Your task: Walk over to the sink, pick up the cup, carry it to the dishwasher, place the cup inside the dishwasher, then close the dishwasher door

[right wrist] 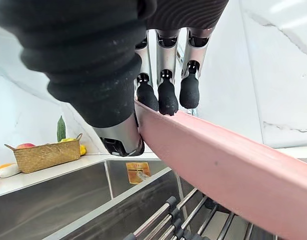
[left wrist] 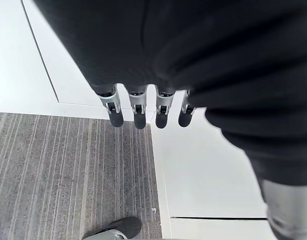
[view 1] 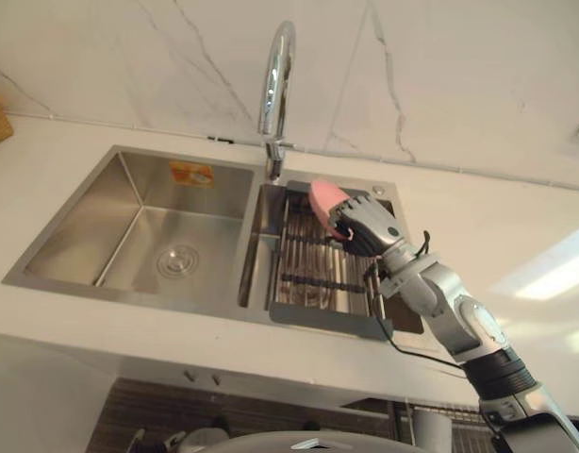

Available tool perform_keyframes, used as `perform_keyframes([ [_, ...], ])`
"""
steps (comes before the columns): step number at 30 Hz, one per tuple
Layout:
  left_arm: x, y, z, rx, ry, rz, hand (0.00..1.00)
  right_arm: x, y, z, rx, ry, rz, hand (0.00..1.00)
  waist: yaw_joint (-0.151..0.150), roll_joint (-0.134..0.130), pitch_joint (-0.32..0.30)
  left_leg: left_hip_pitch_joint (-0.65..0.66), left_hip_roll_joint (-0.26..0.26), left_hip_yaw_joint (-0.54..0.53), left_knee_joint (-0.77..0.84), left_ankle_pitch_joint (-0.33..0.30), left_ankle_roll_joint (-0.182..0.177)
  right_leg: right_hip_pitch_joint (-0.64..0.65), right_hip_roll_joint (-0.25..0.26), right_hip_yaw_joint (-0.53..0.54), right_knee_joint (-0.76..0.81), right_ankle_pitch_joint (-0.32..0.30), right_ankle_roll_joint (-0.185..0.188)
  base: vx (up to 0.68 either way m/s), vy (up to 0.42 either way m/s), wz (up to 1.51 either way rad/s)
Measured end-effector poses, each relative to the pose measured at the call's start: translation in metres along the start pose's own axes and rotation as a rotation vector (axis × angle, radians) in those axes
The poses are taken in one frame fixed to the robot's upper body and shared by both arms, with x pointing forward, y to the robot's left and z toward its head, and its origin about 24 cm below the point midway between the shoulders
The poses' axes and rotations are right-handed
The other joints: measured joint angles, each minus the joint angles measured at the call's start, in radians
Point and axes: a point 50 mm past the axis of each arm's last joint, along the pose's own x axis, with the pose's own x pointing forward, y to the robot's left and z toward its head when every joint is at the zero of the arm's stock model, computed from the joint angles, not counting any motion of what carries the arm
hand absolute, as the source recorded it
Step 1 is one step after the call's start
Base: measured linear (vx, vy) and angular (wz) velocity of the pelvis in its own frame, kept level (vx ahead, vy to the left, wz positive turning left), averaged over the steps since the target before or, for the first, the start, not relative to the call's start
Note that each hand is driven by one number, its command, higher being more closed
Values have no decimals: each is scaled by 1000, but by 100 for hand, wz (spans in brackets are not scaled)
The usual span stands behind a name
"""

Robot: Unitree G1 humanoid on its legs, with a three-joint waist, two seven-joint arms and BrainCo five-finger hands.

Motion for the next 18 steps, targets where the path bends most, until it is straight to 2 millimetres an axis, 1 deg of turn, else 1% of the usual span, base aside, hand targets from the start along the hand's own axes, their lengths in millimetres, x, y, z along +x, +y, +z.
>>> perform_keyframes([
  [5,0,0,0,-1,-2,0,0,0,-1,0,10,2,-7,100,0,-5,-3,1,0,1,0,0,0,1,0,1,0,0,0,0,0,0],
  [9,0,0,-1,-1,-3,3,0,-1,-1,1,65,7,-20,100,-1,-6,-4,2,1,13,0,-1,-1,-3,1,10,0,1,-1,0,0,-7],
  [13,0,1,0,-2,-6,19,0,-1,-7,10,86,-30,-42,100,-2,-5,-4,7,4,24,0,-4,-3,-4,4,22,0,2,-1,-7,-7,-9],
  [18,0,1,0,-3,-11,20,0,-2,-1,16,119,-52,7,100,-2,-5,-4,10,7,27,0,-5,-4,-3,7,25,0,2,-2,-5,-4,-2],
])
